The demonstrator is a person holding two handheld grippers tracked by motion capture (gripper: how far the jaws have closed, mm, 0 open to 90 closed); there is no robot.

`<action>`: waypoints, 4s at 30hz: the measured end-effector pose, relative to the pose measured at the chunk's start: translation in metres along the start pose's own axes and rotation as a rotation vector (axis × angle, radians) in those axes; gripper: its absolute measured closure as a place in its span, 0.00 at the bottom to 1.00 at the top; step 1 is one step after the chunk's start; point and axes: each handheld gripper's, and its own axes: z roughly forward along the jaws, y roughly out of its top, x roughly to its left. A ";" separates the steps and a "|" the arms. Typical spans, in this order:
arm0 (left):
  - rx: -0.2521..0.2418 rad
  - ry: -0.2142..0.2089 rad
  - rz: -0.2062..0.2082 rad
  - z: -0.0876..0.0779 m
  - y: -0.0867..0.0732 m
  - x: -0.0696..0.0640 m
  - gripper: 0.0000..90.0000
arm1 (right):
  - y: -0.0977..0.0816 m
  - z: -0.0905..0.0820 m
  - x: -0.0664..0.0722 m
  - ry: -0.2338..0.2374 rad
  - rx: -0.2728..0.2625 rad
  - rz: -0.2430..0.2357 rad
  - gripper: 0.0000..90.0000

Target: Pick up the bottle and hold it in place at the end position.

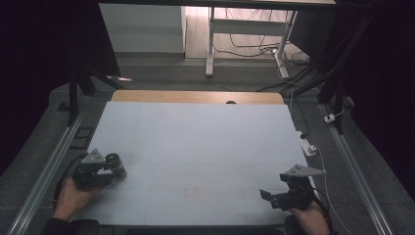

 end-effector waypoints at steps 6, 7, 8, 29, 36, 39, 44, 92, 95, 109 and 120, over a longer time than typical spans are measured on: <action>0.008 0.003 -0.016 -0.001 0.001 0.000 0.60 | 0.000 0.000 0.000 0.000 0.000 0.001 0.01; 0.008 0.003 -0.020 -0.001 0.002 0.000 0.60 | 0.000 0.000 0.000 0.000 0.001 -0.001 0.01; 0.005 -0.004 -0.024 -0.001 0.002 -0.001 0.60 | 0.000 0.000 0.000 0.000 0.001 -0.001 0.01; -0.063 -0.010 -0.063 -0.011 0.031 -0.015 0.60 | 0.000 0.001 0.000 0.006 0.005 -0.008 0.01; -0.057 -0.023 -0.054 -0.007 0.046 -0.021 0.60 | 0.000 0.001 0.000 0.006 0.005 -0.007 0.01; -0.060 -0.028 -0.058 -0.005 0.054 -0.024 0.60 | 0.000 0.001 0.000 0.006 0.005 -0.007 0.01; -0.065 -0.037 -0.057 -0.002 0.068 -0.030 0.60 | 0.000 0.001 0.000 0.006 0.004 -0.003 0.01; -0.033 -0.112 0.070 0.107 0.197 -0.095 0.60 | 0.000 0.000 -0.001 0.010 0.001 0.004 0.01; -0.035 -0.115 0.071 0.116 0.201 -0.099 0.60 | 0.000 0.000 -0.001 0.011 0.001 0.004 0.01; -0.029 -0.091 0.080 0.150 0.201 -0.103 0.60 | 0.000 0.000 -0.001 0.011 0.002 0.003 0.01; -0.031 -0.075 0.085 0.159 0.195 -0.104 0.60 | -0.001 0.000 -0.001 0.011 0.001 0.000 0.01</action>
